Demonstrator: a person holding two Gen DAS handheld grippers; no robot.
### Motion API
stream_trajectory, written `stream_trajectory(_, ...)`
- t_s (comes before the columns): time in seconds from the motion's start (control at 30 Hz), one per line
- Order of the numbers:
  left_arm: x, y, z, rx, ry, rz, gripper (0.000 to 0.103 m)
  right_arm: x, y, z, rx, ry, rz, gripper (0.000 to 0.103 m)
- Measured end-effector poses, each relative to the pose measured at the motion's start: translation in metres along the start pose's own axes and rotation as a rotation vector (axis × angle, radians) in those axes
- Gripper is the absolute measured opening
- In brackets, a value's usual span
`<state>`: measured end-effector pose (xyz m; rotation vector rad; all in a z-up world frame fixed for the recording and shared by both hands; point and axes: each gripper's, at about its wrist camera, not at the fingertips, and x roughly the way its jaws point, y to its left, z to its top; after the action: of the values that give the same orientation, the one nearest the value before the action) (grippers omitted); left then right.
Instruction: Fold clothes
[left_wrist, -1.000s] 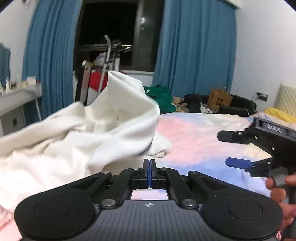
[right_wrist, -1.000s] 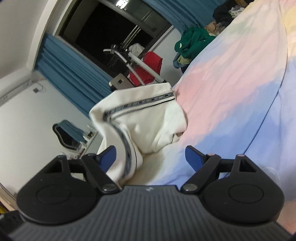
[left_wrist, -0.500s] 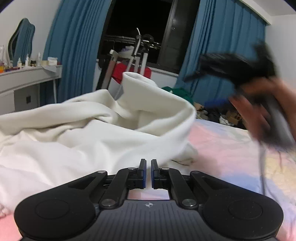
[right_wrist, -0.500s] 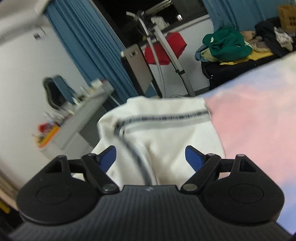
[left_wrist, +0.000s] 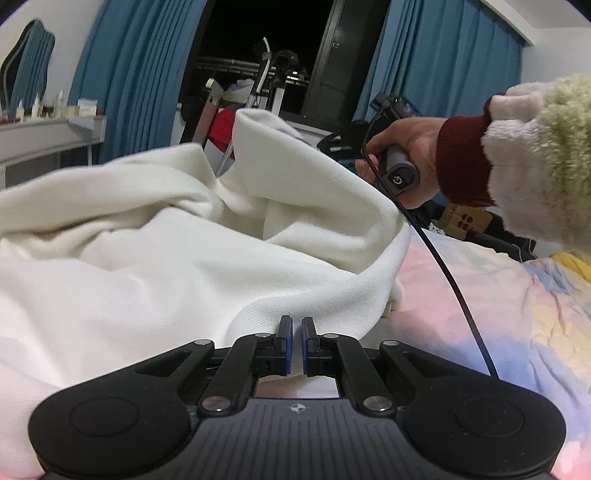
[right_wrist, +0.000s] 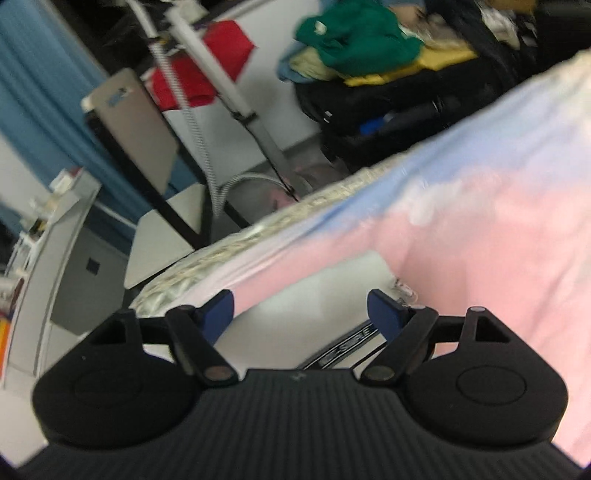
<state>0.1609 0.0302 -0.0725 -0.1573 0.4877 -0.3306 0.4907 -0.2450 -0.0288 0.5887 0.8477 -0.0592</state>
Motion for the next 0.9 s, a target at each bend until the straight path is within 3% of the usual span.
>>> stream_trajectory(0.07, 0.002, 0.003, -0.001, -0.018, 0.004, -0.004, 0.004, 0.010, -0.003, -0.002, 0.012, 0.025, -0.004, 0.059)
stream_trajectory(0.13, 0.003, 0.006, -0.001, -0.027, 0.004, 0.001, 0.004, 0.012, -0.004, -0.006, 0.015, 0.037, -0.008, 0.011)
stream_trajectory(0.33, -0.001, 0.011, 0.003, -0.040, -0.009, 0.019, 0.004, -0.047, -0.017, -0.020, -0.018, -0.071, 0.027, 0.006)
stream_trajectory(0.57, -0.025, 0.009, 0.009, -0.054, -0.046, 0.022, 0.004, -0.179, -0.082, -0.042, -0.014, -0.225, 0.154, 0.005)
stream_trajectory(0.73, -0.043, -0.006, 0.007, -0.014, -0.056, 0.023, 0.004, -0.260, -0.158, -0.086, 0.015, -0.358, 0.182, 0.005)
stream_trajectory(0.9, -0.056, -0.017, -0.001, 0.045, -0.029, 0.018, 0.004, -0.280, -0.261, -0.142, 0.239, -0.315, 0.157, 0.005)
